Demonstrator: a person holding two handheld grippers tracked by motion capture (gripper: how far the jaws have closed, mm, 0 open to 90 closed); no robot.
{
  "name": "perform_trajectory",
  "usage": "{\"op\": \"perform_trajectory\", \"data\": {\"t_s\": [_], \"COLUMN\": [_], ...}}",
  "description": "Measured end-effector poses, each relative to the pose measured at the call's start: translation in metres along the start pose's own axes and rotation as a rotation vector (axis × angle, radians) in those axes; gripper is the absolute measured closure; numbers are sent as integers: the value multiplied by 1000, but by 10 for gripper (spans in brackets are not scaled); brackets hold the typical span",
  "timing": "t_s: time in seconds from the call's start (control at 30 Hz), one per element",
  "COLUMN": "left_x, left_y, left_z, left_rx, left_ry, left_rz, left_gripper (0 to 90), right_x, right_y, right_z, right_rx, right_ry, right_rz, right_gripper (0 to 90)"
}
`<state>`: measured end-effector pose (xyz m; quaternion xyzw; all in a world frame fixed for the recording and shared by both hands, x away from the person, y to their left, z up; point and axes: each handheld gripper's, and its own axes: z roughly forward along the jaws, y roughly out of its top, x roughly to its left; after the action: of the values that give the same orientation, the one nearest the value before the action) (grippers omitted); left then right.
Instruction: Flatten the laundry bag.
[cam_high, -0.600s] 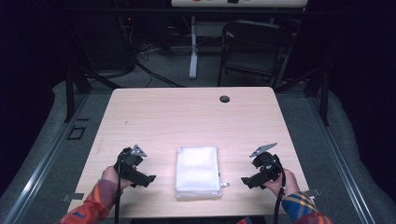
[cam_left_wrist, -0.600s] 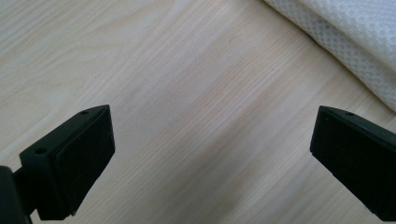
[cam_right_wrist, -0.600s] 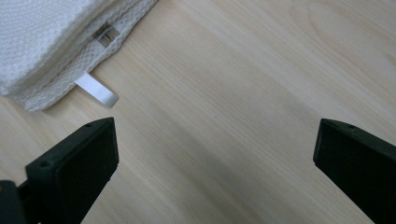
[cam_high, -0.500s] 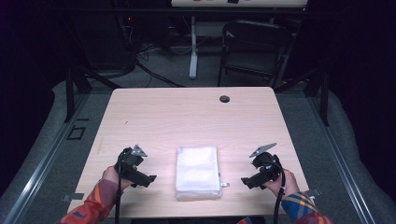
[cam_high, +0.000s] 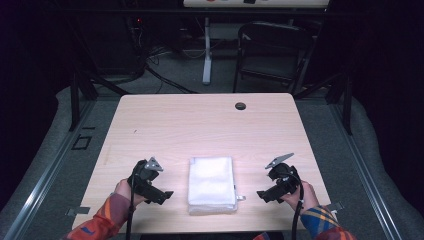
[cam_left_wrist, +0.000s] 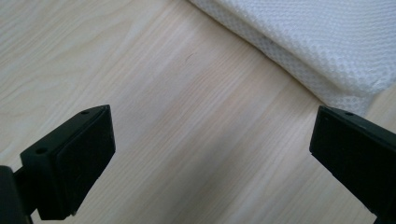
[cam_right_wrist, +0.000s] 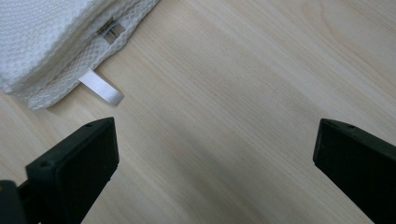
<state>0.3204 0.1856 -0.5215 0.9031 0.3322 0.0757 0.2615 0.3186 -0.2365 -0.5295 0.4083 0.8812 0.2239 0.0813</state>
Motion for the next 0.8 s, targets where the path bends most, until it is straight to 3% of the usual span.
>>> {"op": "perform_trajectory", "data": {"t_s": [0.1, 0.5, 0.73, 0.8], "left_x": [-2, -17, -20, -22], "left_y": [2, 11, 19, 22], "left_z": [0, 2, 4, 4], "left_rx": [-9, -51, -75, -79], "left_ry": [-23, -42, -56, -56], "left_rz": [15, 86, 100, 112], "left_gripper": [1, 1, 0, 16], "right_x": [0, 5, 6, 6], "right_y": [1, 5, 6, 6], "right_z": [1, 5, 6, 6], "right_rx": [5, 12, 15, 25], "right_ry": [4, 40, 54, 40], "right_rz": [2, 3, -1, -9], "right_gripper": [0, 0, 3, 5]}}
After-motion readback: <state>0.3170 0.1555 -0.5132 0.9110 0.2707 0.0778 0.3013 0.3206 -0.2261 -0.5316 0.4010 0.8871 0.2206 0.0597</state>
